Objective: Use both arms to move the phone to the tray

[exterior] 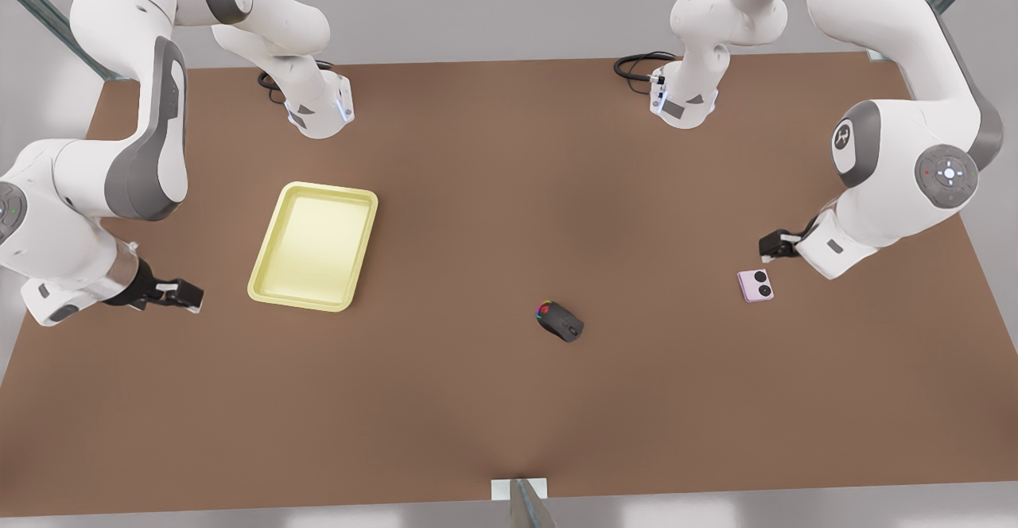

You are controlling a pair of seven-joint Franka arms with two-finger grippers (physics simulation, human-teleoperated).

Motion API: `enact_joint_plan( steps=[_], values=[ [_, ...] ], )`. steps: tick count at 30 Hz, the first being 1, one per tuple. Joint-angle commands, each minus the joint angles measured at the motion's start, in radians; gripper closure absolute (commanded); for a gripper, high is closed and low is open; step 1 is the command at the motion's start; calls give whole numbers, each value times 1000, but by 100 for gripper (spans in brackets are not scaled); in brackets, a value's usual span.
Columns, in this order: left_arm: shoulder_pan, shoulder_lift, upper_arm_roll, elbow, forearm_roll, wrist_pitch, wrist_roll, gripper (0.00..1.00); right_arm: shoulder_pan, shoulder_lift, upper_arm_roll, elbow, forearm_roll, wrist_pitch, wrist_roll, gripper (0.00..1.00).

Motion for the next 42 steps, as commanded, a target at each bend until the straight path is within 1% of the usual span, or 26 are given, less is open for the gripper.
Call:
enact_joint_plan(
  steps=[1,3,4,6,7,8,10,12,15,17,21,24,33,42],
  values=[
    [3,9,0,0,3,47,15,0,0,-3,0,1,1,32,14,0],
    [3,37,51,-12,-12,67,-35,0,0,-1,0,1,0,33,16,0],
    [1,51,58,-32,-15,105,-58,0,0,-1,0,1,1,33,14,0],
    [1,52,69,-188,-30,301,-89,0,0,-1,0,1,1,33,14,0],
    [1,51,81,-239,-40,369,-91,0,0,-1,0,1,0,33,14,0],
    [1,49,95,-323,-46,472,-92,0,0,-1,0,1,1,33,14,0],
    [0,41,97,-453,-69,633,-114,0,0,-1,0,1,1,33,14,0],
    [0,41,112,-513,-69,656,-132,0,0,-1,0,1,-1,33,14,0],
    [1,40,141,-658,-70,828,-134,0,0,-1,0,1,1,32,16,0],
    [3,49,155,-721,-70,897,-132,0,0,-3,0,1,-1,30,16,0],
    [6,121,177,-754,-69,983,-117,0,0,-1,0,1,1,30,14,0],
    [6,155,184,-754,-69,1001,-86,0,0,-1,0,1,0,32,14,0],
    [5,198,186,-770,-67,1030,112,0,0,-1,0,1,-1,30,14,0],
    [12,242,186,-768,-67,1044,135,0,0,-1,0,1,1,32,14,0]
  ],
)
